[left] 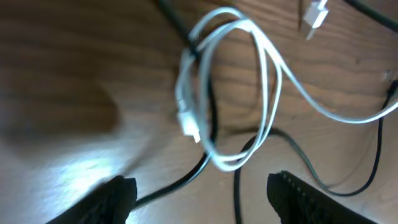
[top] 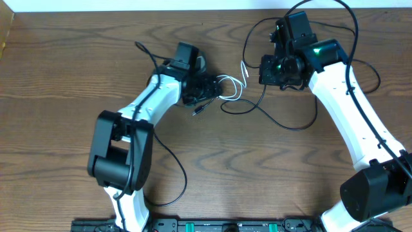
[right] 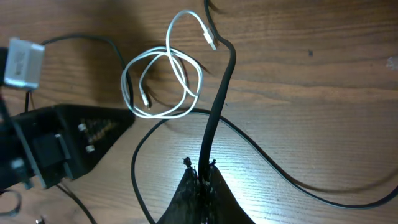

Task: Untangle cables

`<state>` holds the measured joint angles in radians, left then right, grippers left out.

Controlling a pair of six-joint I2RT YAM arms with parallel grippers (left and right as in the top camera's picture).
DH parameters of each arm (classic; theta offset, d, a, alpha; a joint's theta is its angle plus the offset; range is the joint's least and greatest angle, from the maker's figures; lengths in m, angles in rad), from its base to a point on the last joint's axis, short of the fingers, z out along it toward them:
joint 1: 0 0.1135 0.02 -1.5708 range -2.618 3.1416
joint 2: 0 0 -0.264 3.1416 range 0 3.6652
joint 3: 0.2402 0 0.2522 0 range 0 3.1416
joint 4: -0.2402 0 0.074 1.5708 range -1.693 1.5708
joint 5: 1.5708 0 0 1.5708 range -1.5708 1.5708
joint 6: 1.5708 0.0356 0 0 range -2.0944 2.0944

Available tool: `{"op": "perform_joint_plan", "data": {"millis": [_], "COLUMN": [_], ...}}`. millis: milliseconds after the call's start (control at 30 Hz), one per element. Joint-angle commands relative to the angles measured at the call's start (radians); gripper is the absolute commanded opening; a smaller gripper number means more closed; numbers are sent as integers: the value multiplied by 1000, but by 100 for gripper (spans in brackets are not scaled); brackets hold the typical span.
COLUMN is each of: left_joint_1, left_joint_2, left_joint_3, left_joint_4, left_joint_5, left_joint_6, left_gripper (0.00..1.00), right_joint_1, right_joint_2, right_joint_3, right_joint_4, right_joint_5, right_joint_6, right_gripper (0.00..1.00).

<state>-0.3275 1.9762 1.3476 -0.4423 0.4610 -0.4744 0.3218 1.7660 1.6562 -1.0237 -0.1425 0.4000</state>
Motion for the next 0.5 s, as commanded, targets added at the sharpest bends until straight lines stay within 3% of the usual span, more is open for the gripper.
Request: {"op": "perform_joint_plan", "data": {"millis": [0, 133, 167, 233, 300, 467], "left_joint_1": [-14, -27, -30, -32, -32, 1], "left_joint_2": [38, 80, 88, 103, 105, 65], "left_joint_3": [2, 2, 2, 2, 2, 3], "left_joint_4": [24, 41, 42, 47, 47, 35], "left_joint_5": [-66, -111, -112, -112, -112, -112], "left_joint_6": [-10, -10, -9, -9, -9, -10], "left_gripper": [73, 73, 68, 46, 9, 7], "right_joint_1": [-10, -10, -10, -12, -19, -80], "right_joint_2": [-25, -25, -25, -25, -25, -77], "right_joint_3": [12, 12, 12, 12, 12, 19], "right_joint_4": [2, -1, -1, -1, -1, 13], "right_joint_5": [-6, -6, -6, -6, -5, -27], "right_joint_6": [-39, -42, -42, -45, -71, -103], "right_gripper": [1, 1, 1, 1, 1, 1]}}
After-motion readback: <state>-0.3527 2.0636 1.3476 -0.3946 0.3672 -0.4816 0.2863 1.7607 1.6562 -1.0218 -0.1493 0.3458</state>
